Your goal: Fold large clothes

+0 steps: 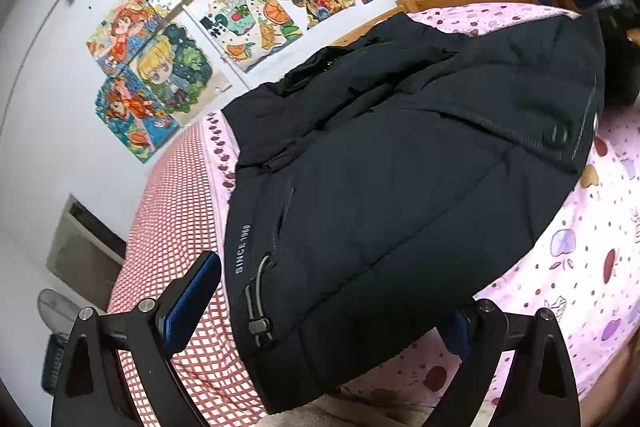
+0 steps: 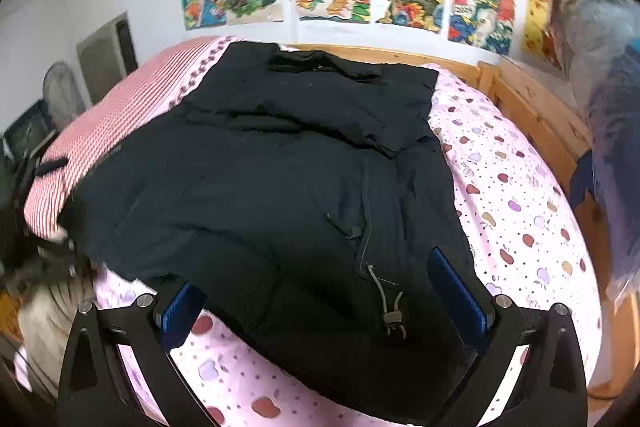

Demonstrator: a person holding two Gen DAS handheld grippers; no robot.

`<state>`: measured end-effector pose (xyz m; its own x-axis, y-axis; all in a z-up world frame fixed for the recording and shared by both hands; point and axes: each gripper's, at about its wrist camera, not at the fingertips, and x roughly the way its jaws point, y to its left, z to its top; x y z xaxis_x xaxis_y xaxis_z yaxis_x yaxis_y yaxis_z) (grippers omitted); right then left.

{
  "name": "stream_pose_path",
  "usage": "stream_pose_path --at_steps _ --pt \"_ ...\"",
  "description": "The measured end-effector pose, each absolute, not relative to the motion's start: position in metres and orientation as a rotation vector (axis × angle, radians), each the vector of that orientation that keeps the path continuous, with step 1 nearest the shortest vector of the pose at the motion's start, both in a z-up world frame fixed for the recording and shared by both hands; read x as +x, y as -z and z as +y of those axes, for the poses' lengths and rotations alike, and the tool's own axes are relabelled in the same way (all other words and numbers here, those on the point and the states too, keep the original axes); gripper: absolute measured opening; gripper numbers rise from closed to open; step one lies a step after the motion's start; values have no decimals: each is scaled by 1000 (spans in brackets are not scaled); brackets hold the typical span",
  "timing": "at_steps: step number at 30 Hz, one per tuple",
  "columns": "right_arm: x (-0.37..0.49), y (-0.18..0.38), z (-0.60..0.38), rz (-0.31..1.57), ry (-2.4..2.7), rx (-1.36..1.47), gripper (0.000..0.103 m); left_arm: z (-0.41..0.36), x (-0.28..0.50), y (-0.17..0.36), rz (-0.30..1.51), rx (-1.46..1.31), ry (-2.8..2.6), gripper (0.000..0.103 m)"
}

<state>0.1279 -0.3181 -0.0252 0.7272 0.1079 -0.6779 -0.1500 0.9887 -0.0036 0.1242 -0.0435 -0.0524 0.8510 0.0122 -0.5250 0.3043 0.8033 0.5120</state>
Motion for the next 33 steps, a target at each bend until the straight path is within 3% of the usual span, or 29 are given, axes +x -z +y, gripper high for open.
stream_pose_path --at_steps 11,21,27,33 --pt "99 79 -283 759 -37 -387 101 -43 114 88 586 718 248 96" --pt "130 55 -291 707 -9 -216 101 -40 121 102 563 756 97 97" --pt "114 80 -295 677 33 -219 101 -44 123 101 515 785 28 98" --pt "95 100 -282 529 154 -276 101 -64 110 113 407 928 -38 95"
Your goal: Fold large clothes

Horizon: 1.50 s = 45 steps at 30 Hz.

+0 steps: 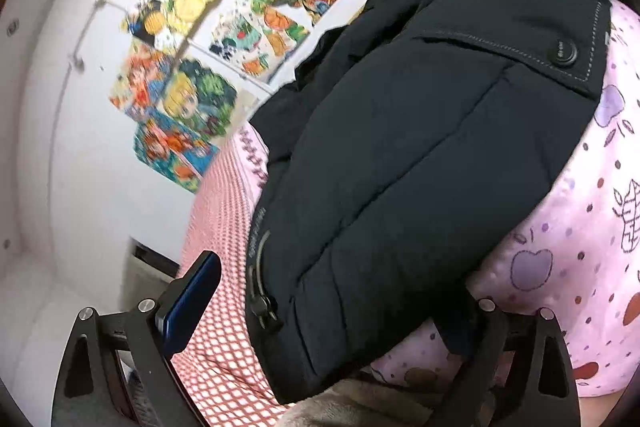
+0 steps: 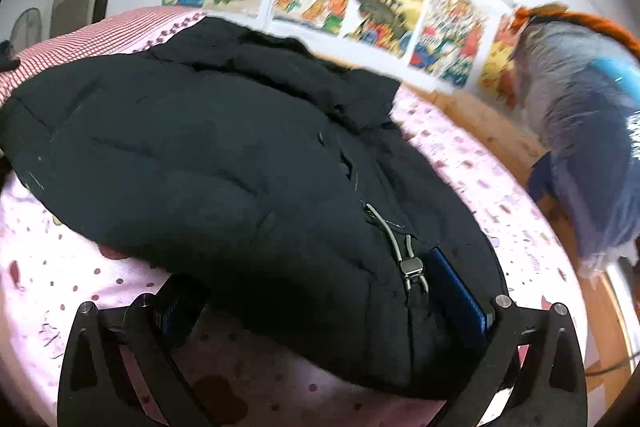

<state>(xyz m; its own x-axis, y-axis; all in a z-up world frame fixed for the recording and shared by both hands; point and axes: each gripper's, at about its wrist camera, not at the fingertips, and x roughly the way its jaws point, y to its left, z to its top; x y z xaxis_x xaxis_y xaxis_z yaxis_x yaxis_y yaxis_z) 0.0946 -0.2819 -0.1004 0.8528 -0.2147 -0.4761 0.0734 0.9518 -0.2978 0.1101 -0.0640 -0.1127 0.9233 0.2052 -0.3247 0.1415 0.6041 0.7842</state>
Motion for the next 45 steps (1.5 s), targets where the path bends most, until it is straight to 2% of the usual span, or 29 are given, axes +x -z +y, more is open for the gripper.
stream_pose_path --at_steps 3,7,10,14,17,19,21,22,26,35,45 --pt "85 98 -276 463 203 -294 96 -64 111 108 418 922 -30 86" --pt "76 96 -275 428 199 -284 77 -65 114 101 448 907 -41 75" --pt "72 94 -277 418 193 -279 68 -69 115 101 456 925 -56 64" --pt "71 91 -282 409 187 -250 63 -79 115 105 469 971 -57 45" --pt "72 92 -286 406 176 -230 56 -83 117 105 487 981 -59 39" --pt "72 92 -289 400 175 -222 45 -83 119 103 499 968 -61 36" --pt "72 92 -291 397 163 -216 40 -84 119 101 504 962 -61 31" --pt "73 92 -290 405 134 -211 27 -85 119 101 503 962 -63 29" --pt "75 95 -285 414 146 -231 21 -83 119 97 493 944 -71 21" --pt "70 94 -286 397 144 -191 12 -82 116 85 473 887 -78 12" --pt "57 88 -283 341 147 -132 8 -73 105 72 429 815 -63 9"
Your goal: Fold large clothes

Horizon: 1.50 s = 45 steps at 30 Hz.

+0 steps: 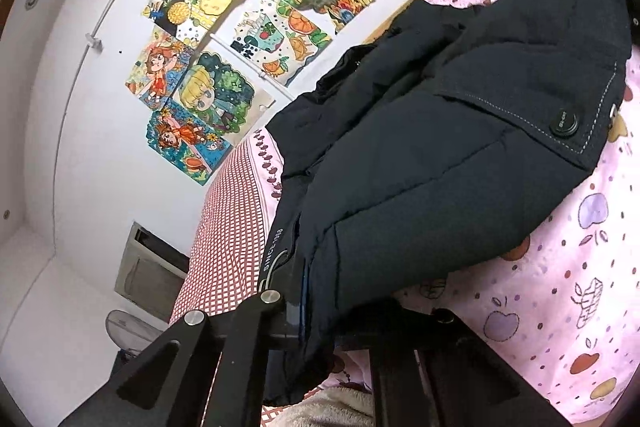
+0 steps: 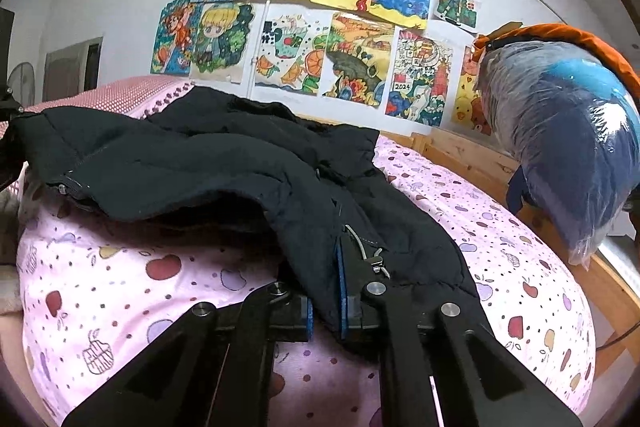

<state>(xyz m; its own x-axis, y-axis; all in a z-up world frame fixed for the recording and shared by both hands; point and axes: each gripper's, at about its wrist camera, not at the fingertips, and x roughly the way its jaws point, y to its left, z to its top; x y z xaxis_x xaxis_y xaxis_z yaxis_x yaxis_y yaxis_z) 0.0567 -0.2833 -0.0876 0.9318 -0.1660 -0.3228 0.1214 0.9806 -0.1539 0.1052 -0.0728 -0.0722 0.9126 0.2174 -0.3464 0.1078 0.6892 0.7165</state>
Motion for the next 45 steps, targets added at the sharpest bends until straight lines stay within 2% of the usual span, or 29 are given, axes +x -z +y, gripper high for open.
stream_pose_path --at_steps 15,25,45 --pt "10 58 -276 280 187 -38 7 -42 62 43 354 682 55 8" --pt "-20 34 -259 252 219 -94 7 -19 43 20 335 639 132 8" --pt "35 -27 -278 220 176 -100 7 -29 93 -34 346 572 156 8"
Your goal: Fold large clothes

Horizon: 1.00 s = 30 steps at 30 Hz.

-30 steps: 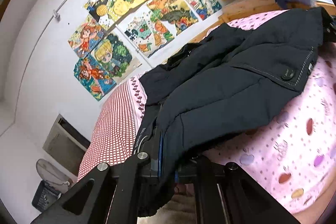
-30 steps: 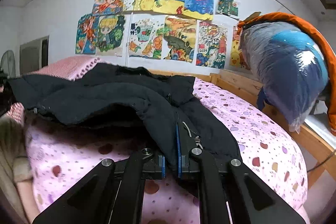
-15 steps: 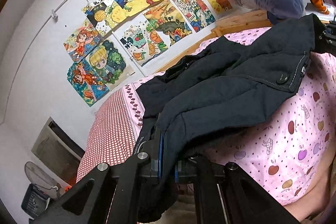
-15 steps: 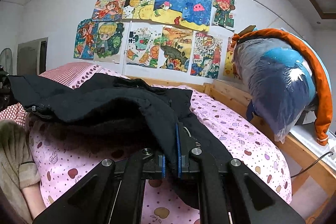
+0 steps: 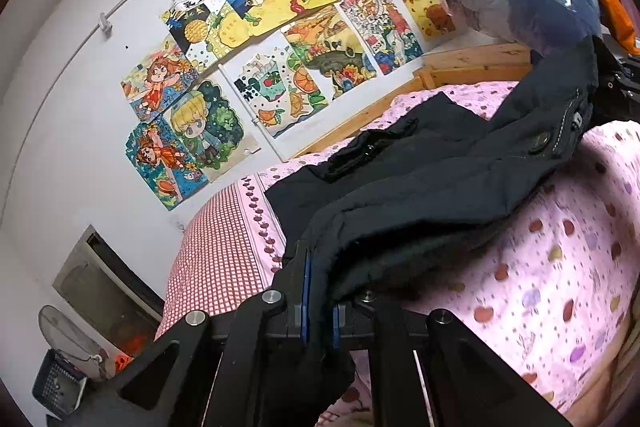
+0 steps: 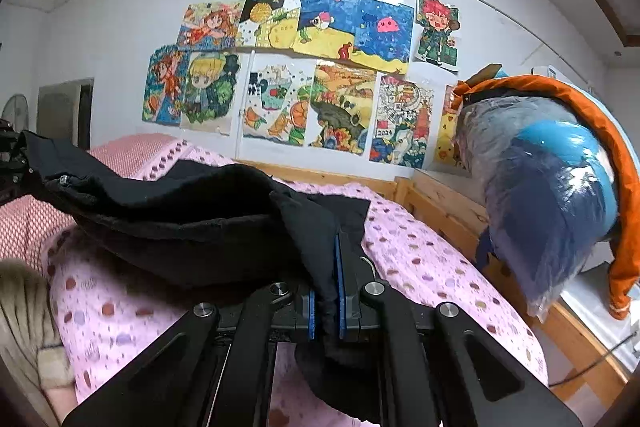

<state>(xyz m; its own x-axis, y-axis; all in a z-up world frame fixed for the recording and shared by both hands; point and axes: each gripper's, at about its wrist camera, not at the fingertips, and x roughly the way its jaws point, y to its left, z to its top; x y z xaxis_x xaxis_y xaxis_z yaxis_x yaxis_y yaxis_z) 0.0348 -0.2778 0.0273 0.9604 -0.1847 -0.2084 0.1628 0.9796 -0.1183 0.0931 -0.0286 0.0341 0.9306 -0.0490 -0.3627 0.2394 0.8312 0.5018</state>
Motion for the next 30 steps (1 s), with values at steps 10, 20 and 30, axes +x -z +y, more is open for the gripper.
stream_pose_path --at_steps 10,20,30 --pt "100 -64 -277 174 196 -217 7 -24 143 -65 326 455 143 8" --pt "180 -92 -265 232 291 -330 7 -37 233 -89 333 470 141 8" --pt "264 -101 -269 276 277 -337 7 -51 301 -79 327 523 92 8"
